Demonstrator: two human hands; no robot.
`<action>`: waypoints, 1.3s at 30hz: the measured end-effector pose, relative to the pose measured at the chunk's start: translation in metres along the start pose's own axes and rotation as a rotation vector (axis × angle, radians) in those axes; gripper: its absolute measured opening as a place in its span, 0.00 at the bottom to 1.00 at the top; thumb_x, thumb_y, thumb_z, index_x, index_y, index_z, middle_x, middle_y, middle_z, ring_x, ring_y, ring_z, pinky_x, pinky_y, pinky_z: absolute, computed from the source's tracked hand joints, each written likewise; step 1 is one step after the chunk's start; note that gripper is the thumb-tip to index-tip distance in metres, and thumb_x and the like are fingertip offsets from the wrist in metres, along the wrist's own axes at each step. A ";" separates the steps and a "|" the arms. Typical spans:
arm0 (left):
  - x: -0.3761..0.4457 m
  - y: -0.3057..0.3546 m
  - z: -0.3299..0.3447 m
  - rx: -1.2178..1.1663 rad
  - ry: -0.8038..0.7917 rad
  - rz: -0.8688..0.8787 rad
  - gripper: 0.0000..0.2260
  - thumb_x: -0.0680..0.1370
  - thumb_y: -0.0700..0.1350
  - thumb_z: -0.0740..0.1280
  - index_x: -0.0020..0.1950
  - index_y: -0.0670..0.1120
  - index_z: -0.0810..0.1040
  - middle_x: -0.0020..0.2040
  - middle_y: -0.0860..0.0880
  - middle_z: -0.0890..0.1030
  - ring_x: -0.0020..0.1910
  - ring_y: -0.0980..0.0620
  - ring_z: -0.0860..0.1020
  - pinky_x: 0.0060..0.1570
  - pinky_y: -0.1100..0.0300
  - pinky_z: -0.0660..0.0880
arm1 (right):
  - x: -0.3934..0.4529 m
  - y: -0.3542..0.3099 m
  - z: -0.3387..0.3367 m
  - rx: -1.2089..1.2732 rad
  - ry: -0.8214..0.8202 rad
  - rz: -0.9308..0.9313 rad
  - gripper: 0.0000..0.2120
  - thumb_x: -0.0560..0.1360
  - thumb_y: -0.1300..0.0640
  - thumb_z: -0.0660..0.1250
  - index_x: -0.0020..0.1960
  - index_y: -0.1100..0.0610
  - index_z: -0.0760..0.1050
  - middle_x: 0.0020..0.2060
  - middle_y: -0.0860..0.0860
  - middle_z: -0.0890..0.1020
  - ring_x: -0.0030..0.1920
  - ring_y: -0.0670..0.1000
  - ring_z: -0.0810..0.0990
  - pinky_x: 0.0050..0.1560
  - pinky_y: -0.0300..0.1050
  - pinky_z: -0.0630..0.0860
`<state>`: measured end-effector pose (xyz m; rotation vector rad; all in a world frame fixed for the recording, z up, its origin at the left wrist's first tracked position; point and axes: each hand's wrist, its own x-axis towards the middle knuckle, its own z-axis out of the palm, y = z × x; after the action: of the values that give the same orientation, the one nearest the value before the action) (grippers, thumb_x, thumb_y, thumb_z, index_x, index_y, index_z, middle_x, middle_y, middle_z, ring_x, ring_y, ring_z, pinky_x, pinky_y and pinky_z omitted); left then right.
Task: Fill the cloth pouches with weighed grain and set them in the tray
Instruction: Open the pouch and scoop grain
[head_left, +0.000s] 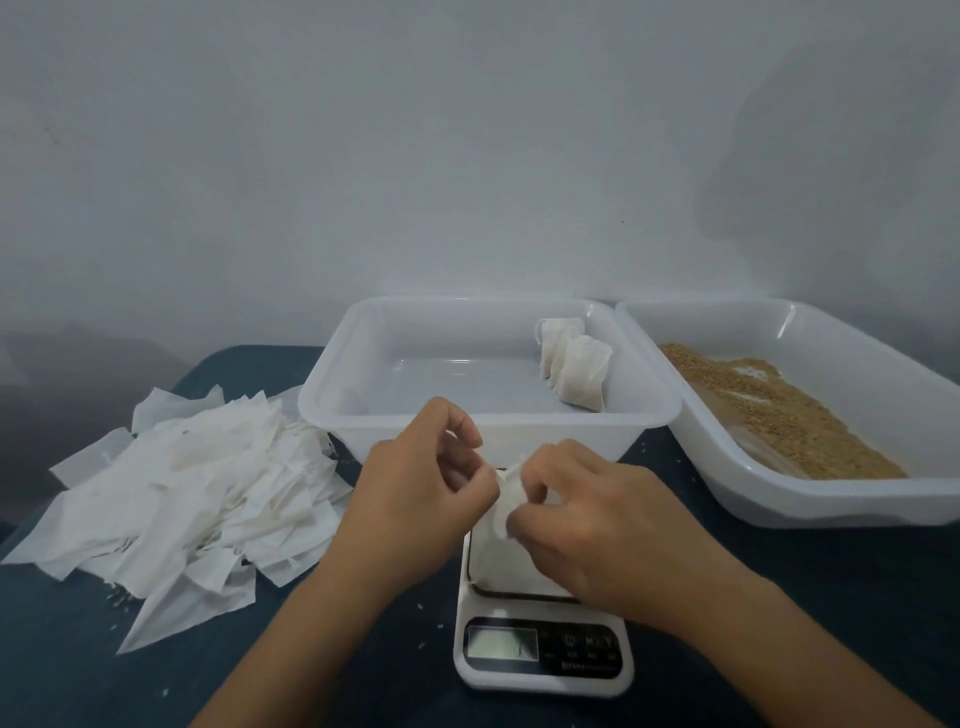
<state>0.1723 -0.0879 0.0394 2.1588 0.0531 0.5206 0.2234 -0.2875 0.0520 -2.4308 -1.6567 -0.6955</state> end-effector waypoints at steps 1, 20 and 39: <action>0.003 0.002 -0.002 -0.009 -0.046 -0.022 0.14 0.74 0.46 0.72 0.46 0.63 0.71 0.40 0.59 0.84 0.36 0.60 0.80 0.36 0.71 0.74 | 0.000 0.002 -0.002 -0.007 0.005 -0.066 0.03 0.74 0.55 0.74 0.42 0.52 0.83 0.48 0.50 0.79 0.43 0.49 0.76 0.27 0.41 0.71; 0.025 0.024 0.013 -0.858 -0.978 -0.193 0.19 0.75 0.45 0.71 0.66 0.45 0.78 0.57 0.45 0.82 0.57 0.48 0.81 0.55 0.55 0.78 | -0.002 0.025 -0.033 0.786 0.131 0.401 0.03 0.83 0.50 0.67 0.50 0.45 0.75 0.32 0.46 0.84 0.28 0.46 0.81 0.30 0.30 0.71; 0.019 0.021 0.032 -0.999 -1.087 -0.329 0.11 0.74 0.43 0.74 0.55 0.47 0.82 0.49 0.48 0.80 0.45 0.52 0.80 0.44 0.58 0.81 | -0.018 0.032 -0.063 1.040 -0.128 0.521 0.06 0.84 0.50 0.64 0.52 0.47 0.80 0.36 0.50 0.86 0.23 0.47 0.79 0.26 0.37 0.73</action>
<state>0.1990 -0.1207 0.0466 1.1598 -0.3672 -0.7254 0.2283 -0.3373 0.1055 -1.9347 -0.9204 0.3445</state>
